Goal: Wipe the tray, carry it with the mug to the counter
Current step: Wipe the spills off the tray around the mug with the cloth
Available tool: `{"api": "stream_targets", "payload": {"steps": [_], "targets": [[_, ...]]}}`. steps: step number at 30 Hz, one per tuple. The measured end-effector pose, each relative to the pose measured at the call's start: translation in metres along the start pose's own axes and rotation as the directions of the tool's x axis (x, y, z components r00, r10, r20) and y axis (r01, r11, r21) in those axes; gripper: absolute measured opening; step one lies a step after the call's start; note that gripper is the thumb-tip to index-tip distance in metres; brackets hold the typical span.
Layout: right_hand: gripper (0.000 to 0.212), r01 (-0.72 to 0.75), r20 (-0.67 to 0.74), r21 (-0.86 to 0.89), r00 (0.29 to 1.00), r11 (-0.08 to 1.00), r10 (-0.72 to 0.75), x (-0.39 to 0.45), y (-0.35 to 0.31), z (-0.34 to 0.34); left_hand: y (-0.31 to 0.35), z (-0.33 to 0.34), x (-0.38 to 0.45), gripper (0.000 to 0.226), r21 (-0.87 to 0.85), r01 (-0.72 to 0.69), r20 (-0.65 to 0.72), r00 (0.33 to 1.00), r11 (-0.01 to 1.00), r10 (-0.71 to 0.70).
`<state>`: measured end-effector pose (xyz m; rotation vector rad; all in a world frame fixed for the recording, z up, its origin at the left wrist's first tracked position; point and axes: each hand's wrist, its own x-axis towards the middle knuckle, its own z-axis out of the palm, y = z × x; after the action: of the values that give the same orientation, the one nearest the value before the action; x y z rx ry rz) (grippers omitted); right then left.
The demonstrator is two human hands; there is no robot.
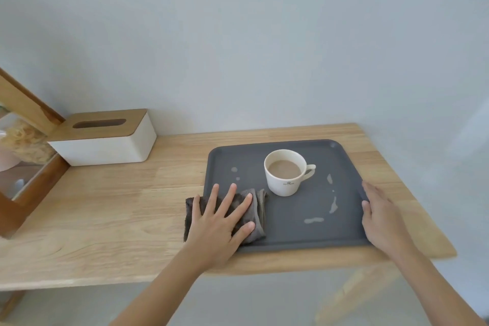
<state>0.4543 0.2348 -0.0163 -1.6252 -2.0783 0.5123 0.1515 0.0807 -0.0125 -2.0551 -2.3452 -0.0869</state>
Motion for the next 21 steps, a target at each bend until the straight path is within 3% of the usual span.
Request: {"api": "stream_targets", "payload": {"steps": [10,15,21], "targets": [[0.047,-0.006,0.02,0.027,1.0,1.0,0.006,0.0,0.003,-0.003,-0.015,0.0,0.1,0.06,-0.018,0.267,0.142,0.955,0.964,-0.262],[0.047,-0.03,-0.011,0.026,0.999,0.999,0.03,0.001,0.002,0.0,-0.025,-0.004,0.141,0.062,-0.026,0.274,0.178,0.948,0.961,-0.265],[0.048,-0.038,-0.049,0.0,0.998,0.999,0.038,0.002,0.0,0.004,-0.021,-0.003,0.114,0.063,-0.04,0.194,0.152,0.971,0.98,-0.186]]}}
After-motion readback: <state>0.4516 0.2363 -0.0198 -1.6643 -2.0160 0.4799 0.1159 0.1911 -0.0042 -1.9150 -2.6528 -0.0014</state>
